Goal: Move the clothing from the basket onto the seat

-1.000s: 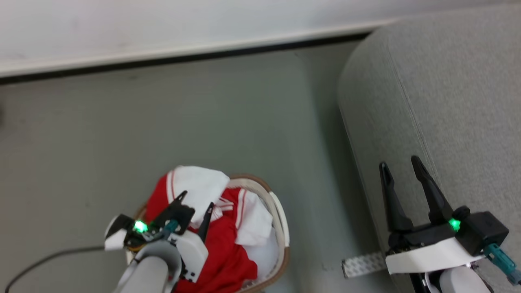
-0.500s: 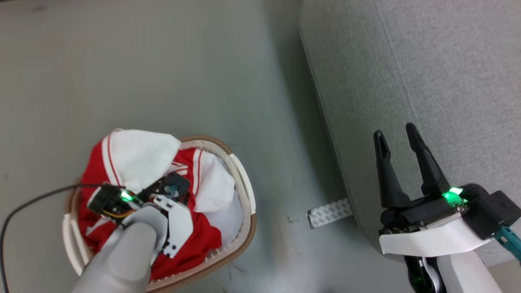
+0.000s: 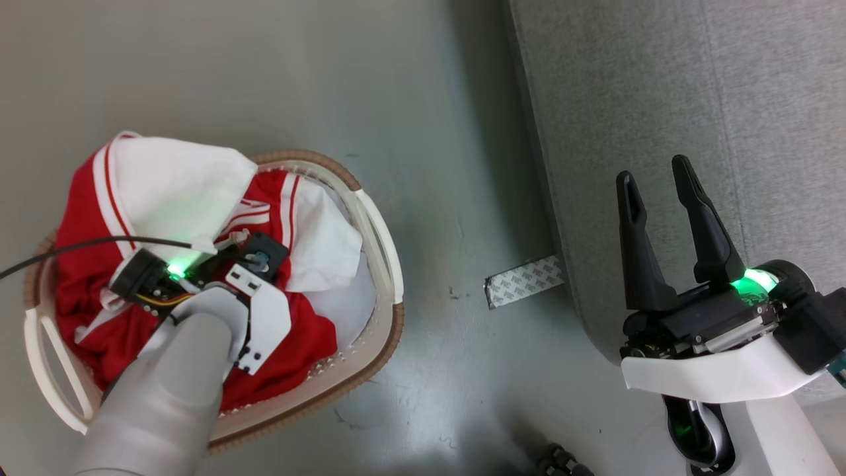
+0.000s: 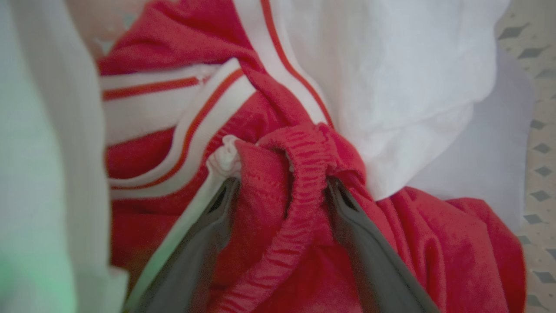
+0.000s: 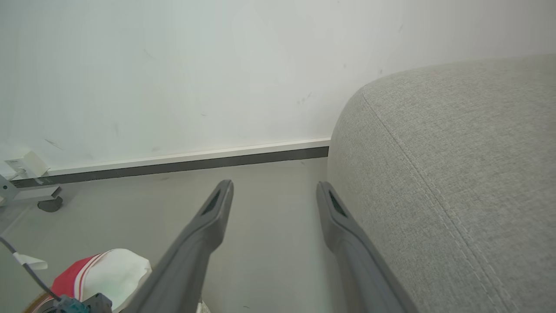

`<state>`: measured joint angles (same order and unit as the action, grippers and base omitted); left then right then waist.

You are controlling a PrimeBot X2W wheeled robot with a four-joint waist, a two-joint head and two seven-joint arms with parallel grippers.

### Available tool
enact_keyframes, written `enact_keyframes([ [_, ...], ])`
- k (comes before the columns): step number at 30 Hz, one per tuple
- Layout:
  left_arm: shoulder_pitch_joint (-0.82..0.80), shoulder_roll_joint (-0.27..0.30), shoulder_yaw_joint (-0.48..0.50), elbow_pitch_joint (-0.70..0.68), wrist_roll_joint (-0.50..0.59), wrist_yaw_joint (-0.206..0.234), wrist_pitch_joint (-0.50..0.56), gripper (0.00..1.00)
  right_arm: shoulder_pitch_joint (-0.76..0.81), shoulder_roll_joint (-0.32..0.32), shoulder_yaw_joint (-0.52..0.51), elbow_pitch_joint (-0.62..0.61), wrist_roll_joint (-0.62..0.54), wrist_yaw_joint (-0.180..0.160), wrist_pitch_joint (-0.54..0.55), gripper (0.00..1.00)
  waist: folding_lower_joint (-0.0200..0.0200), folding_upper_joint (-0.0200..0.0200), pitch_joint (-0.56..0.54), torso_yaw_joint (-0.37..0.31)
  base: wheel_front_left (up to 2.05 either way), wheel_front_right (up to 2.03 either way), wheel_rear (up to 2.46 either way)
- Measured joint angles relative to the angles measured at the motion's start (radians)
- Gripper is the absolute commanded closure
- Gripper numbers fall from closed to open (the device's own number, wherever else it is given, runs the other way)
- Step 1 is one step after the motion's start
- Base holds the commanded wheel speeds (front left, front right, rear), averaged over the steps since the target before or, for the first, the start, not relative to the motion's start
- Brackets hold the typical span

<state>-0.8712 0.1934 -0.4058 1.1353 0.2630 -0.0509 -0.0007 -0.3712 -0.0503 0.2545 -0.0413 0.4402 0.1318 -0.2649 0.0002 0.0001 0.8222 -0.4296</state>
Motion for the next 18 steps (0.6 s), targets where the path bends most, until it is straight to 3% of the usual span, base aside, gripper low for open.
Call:
enact_keyframes([
  [3,-0.014,-0.004,-0.004,0.021,-0.001,-0.001,0.001,0.02,0.000,0.000,-0.002,-0.002,-0.006,0.000,0.000,0.00,0.0000,0.0000,0.022,0.004,0.00,0.00,0.00],
  [4,-0.017,-0.008,-0.007,0.027,-0.002,-0.001,0.001,0.62,0.000,0.000,-0.005,-0.001,-0.008,0.000,0.000,0.00,0.0000,0.0000,0.024,0.007,0.00,0.00,0.00],
  [5,-0.019,-0.014,-0.010,0.033,-0.003,-0.001,-0.002,1.00,0.000,0.000,-0.007,-0.001,-0.009,0.000,0.000,0.00,0.0000,0.0000,0.023,0.011,0.00,0.00,0.00],
  [14,0.028,-0.096,-0.007,0.063,-0.064,-0.012,-0.098,1.00,0.042,0.001,-0.048,0.049,-0.052,0.000,0.000,0.00,-0.0001,0.0000,-0.083,0.058,0.00,0.00,0.00],
  [18,0.079,-0.125,0.000,0.065,-0.110,-0.038,-0.154,1.00,0.082,0.001,-0.079,0.080,-0.082,0.000,0.000,0.00,-0.0001,-0.0001,-0.171,0.090,0.00,0.00,0.00],
])
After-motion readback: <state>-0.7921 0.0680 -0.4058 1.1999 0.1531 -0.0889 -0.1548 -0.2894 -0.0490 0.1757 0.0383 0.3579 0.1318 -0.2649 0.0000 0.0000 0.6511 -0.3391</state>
